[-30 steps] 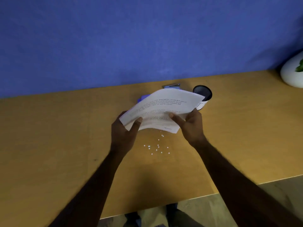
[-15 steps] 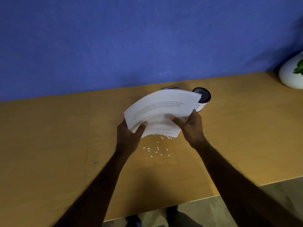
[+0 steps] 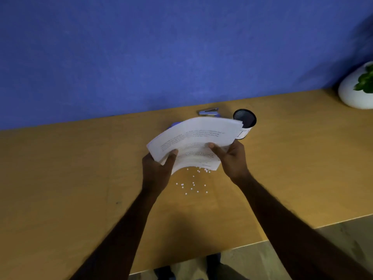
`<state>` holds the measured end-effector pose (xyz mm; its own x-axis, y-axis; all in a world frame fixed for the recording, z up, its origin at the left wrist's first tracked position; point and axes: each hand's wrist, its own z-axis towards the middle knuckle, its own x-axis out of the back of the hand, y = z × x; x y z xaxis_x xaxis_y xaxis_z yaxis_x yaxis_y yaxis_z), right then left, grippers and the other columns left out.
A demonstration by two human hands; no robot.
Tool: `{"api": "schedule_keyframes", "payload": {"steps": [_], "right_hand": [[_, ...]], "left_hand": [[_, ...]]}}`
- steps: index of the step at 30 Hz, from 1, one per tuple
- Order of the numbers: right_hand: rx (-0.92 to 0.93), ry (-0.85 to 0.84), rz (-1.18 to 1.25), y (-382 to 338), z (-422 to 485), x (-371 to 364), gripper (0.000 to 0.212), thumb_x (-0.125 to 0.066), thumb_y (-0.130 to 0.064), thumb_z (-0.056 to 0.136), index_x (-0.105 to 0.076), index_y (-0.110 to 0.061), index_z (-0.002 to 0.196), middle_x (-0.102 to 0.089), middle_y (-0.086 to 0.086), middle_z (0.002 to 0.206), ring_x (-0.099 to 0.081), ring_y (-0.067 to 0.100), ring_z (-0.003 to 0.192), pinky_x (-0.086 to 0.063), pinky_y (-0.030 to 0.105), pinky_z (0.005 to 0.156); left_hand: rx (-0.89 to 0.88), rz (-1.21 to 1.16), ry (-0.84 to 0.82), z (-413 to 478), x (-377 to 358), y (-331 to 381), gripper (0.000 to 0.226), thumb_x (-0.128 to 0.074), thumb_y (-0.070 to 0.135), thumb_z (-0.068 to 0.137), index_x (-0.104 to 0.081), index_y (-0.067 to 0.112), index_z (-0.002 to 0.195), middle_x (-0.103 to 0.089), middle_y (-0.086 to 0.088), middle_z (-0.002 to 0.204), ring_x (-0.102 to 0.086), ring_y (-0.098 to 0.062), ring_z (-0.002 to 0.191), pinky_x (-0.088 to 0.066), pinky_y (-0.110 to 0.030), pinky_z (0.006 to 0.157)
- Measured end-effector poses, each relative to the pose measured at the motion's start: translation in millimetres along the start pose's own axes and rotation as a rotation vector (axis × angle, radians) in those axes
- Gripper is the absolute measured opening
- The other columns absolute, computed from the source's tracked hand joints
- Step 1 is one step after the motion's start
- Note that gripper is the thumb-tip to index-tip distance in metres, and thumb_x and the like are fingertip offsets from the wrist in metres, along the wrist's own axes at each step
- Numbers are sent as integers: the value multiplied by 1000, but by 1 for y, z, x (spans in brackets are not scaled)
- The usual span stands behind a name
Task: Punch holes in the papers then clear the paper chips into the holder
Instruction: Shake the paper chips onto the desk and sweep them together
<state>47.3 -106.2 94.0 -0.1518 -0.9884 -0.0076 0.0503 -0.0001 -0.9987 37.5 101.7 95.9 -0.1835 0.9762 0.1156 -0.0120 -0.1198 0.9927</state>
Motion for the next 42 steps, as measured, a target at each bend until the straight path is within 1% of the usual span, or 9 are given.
{"api": "schedule_keyframes", "payload": {"steps": [7, 12, 16, 20, 25, 29, 33, 37, 42], "right_hand": [[1, -75, -31, -22, 6, -3, 29, -70, -10, 87, -66, -25, 112, -74, -10, 109, -71, 12, 97, -56, 22, 74], [-114, -218, -57, -19, 8, -4, 28, -60, -13, 95, -60, -13, 122, -70, 6, 121, -68, 26, 107, -58, 45, 88], [-136, -193, -139, -7, 3, -26, 24, -54, -7, 97, -64, -24, 112, -70, 10, 118, -68, 30, 105, -53, 55, 93], [-279, -157, -148, 13, 0, -55, 20, -55, -6, 96, -60, -1, 115, -68, 17, 118, -66, 35, 106, -50, 59, 94], [-400, -179, -140, 32, -11, -101, 15, -55, -5, 95, -61, -8, 108, -69, 15, 116, -67, 31, 103, -55, 49, 92], [-510, -144, -100, 54, -21, -132, 17, -56, -5, 94, -62, -9, 109, -69, 14, 115, -66, 30, 99, -55, 40, 85], [-580, -151, -119, 70, -31, -155, 20, -56, -5, 94, -61, -4, 113, -68, 11, 113, -66, 26, 97, -55, 36, 82], [-594, -162, -135, 80, -39, -174, 14, -56, -6, 94, -61, -14, 105, -67, 4, 104, -64, 17, 87, -50, 24, 67], [-602, -200, -269, 94, -47, -197, 22, -55, -10, 95, -59, -6, 116, -66, 10, 117, -64, 26, 101, -55, 41, 88]], "left_hand": [[-6, -2, 73, 13, 12, 6, 23, -79, 17, 81, -67, 37, 86, -72, 25, 83, -69, 7, 82, -53, -10, 59], [25, -68, -36, 38, 37, 17, 23, -77, 12, 79, -74, 33, 87, -76, 16, 91, -73, -7, 85, -58, -20, 67], [114, -116, -82, 55, 59, 13, 25, -75, 5, 81, -74, 27, 94, -78, 10, 95, -74, -13, 87, -57, -21, 66], [246, -124, -64, 62, 81, -7, 24, -72, 5, 84, -72, 22, 102, -77, 4, 99, -74, -17, 90, -59, -26, 69], [384, 30, 38, 48, 127, -47, 6, -67, 20, 90, -73, 22, 89, -76, -5, 98, -73, -23, 84, -57, -35, 76], [474, 146, 95, 29, 159, -81, 20, -57, 17, 97, -69, 19, 81, -71, -1, 83, -66, -23, 77, -50, -30, 69], [488, 311, 112, 17, 179, -100, 18, -52, 12, 97, -68, 13, 90, -70, -13, 89, -63, -25, 81, -49, -36, 73], [513, 398, 147, 14, 197, -110, 22, -53, 15, 97, -68, 5, 111, -71, -16, 105, -68, -34, 95, -56, -53, 86], [501, 480, 178, 10, 216, -113, 25, -54, 16, 96, -65, 9, 117, -71, -12, 108, -67, -31, 95, -57, -46, 84]]}}
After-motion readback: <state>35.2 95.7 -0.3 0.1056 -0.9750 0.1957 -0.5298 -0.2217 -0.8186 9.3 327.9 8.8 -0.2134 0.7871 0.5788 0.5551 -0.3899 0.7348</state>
